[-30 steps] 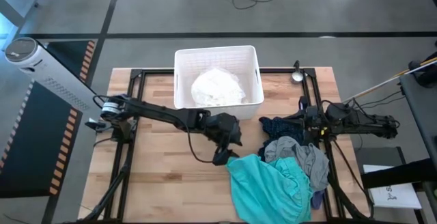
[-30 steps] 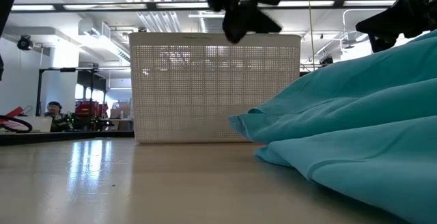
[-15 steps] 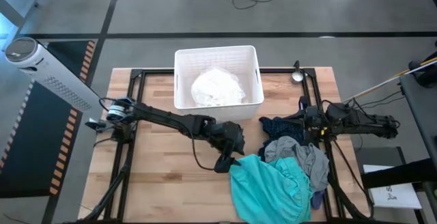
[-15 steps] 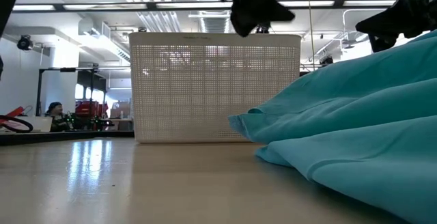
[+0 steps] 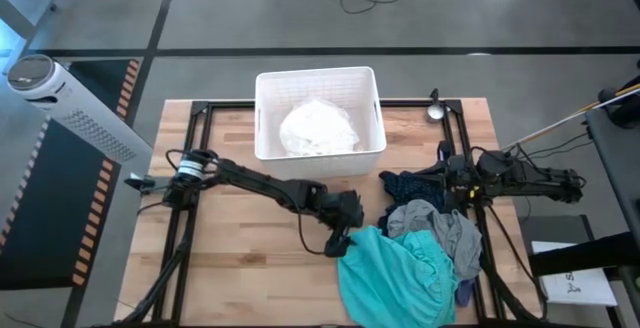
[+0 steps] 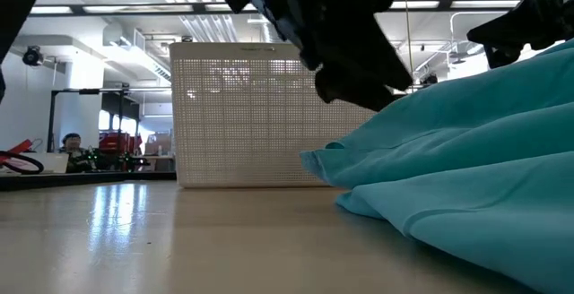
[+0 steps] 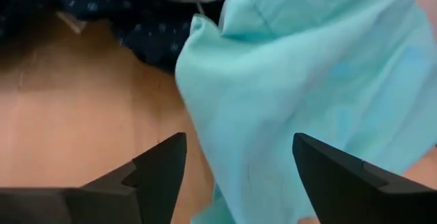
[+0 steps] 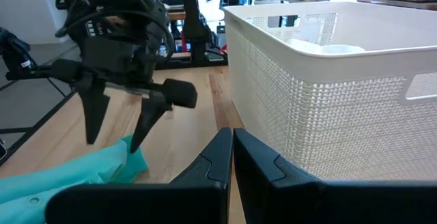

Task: Sort clothes
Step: Move the light blue shorts to the middle left of the table

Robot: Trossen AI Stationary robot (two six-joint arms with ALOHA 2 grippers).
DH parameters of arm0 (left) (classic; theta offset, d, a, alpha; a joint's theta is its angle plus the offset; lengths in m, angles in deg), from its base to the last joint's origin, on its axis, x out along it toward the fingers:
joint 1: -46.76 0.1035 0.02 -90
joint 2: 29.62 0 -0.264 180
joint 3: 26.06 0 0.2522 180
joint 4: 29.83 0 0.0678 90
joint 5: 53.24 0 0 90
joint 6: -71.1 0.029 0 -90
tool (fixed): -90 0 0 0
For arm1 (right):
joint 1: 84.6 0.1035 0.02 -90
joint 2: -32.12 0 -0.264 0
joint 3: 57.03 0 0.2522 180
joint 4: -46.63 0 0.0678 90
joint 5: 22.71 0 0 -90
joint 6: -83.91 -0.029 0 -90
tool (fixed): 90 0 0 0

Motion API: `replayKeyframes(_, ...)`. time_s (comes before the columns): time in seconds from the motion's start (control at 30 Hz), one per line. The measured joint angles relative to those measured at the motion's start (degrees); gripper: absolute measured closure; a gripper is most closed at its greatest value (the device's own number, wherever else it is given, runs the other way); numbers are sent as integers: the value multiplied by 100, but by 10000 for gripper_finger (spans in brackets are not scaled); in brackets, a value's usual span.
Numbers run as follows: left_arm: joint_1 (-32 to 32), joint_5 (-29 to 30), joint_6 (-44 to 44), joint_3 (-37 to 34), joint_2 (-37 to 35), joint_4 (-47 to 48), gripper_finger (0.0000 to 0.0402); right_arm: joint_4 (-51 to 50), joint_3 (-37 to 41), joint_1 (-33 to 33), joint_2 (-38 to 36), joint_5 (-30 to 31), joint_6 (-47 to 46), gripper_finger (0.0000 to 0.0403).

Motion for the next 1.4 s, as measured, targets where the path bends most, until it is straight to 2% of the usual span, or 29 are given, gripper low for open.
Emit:
replayKeyframes(0.2,0,-4,-85,0,236,-394,133,1,0,1,-2,-1,0,403)
replayKeyframes(0.37,-4,-121,-549,0,504,-485,166,4,0,1,-2,1,0,403)
replayKeyframes(0.47,-2,-423,-690,0,646,-529,206,5,0,0,-2,1,0,403)
replayKeyframes(0.6,-5,-463,-650,38,658,-576,288,8,-2,1,0,1,0,403)
replayKeyframes(0.7,-7,-463,-437,325,587,-326,367,3,-1,0,0,-1,0,403)
replayKeyframes(0.77,6,-463,-289,656,530,-129,391,4,-2,0,0,1,0,403)
replayKeyframes(0.9,4,-385,494,1557,445,763,396,6,-2,1,-2,1,0,403)
replayKeyframes(1.13,-30,419,1178,2989,250,2060,401,2,0,1,0,0,0,403)
replayKeyframes(1.4,-46,1275,1339,4120,131,3280,401,1,-2,1,-2,1,0,403)
